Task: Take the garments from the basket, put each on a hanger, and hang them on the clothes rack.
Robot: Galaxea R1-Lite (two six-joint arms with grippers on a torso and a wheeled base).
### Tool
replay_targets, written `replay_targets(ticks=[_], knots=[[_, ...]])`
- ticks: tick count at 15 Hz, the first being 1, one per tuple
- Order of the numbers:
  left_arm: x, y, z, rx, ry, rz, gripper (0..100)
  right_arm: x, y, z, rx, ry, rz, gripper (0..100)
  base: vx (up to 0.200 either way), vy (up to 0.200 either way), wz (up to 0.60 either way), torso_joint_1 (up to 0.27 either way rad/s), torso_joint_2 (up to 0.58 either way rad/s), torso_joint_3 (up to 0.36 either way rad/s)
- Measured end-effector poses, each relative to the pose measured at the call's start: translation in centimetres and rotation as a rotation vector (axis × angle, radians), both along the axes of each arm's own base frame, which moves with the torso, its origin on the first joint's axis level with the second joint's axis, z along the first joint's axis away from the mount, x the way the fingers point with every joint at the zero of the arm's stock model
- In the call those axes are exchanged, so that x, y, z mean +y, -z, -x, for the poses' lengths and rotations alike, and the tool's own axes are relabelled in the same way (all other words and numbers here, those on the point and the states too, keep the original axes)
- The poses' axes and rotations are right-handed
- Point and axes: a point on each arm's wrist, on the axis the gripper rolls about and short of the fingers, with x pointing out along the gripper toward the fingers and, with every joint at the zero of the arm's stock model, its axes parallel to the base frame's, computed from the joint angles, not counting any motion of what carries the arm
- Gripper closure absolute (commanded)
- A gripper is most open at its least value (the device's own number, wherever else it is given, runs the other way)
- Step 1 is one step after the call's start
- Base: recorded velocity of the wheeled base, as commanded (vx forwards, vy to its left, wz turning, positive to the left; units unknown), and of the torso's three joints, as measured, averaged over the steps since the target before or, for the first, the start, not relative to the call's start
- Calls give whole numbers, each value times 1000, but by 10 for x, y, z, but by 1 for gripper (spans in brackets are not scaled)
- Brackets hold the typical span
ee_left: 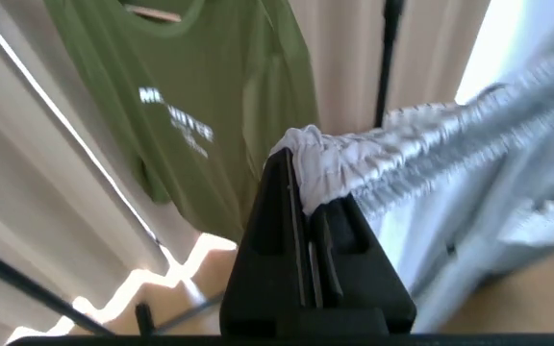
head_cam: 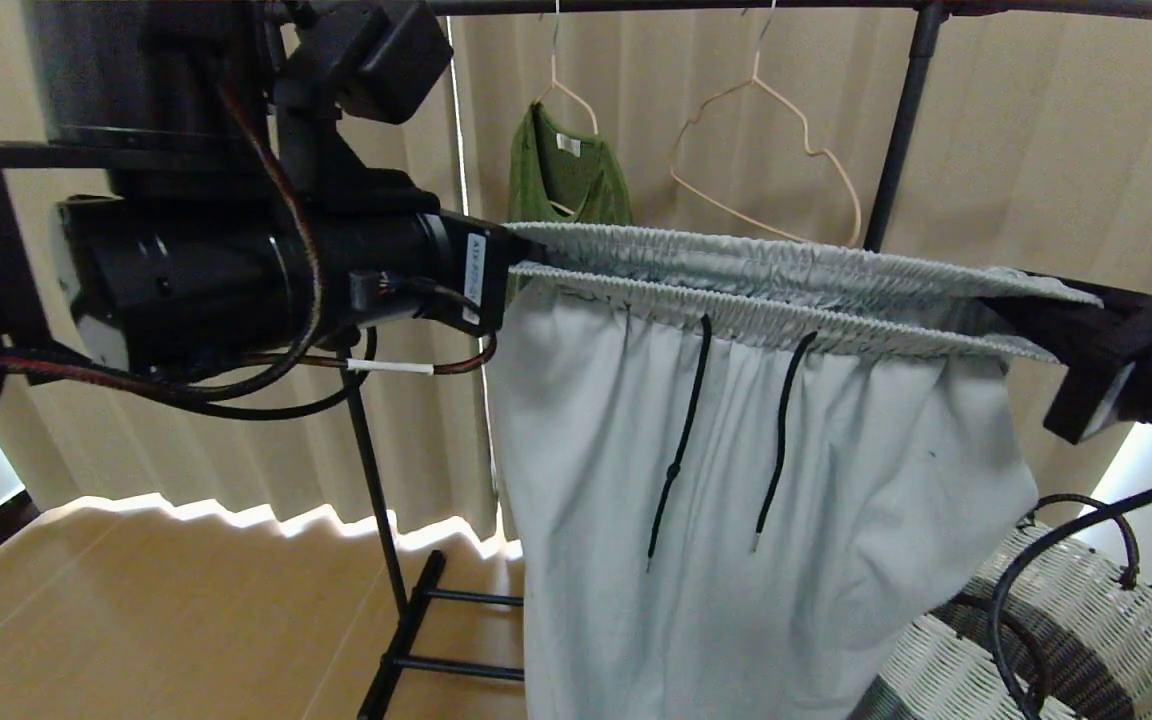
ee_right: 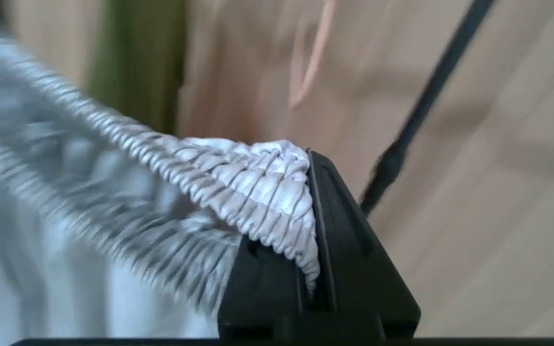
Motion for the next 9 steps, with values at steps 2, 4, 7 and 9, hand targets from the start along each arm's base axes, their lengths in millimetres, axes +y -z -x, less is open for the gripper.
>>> replay_targets(ticks=[2, 4, 7, 9], knots=[[-10, 3, -14, -11, -10, 9, 100, -3, 4, 19, 53, -99, -54, 100, 0, 0, 0, 0, 0, 0], [-16, 9, -23, -1, -11, 4, 100, -6, 5, 32, 80, -170, -88, 100, 0, 0, 0, 0, 0, 0], [-20, 15, -28, 12, -12, -5, 100, -9, 5, 40, 72, -203, -98, 100, 0, 0, 0, 0, 0, 0], [-18, 17, -27, 20, -13, -10, 100, -9, 5, 38, 71, -197, -98, 100, 0, 0, 0, 0, 0, 0]])
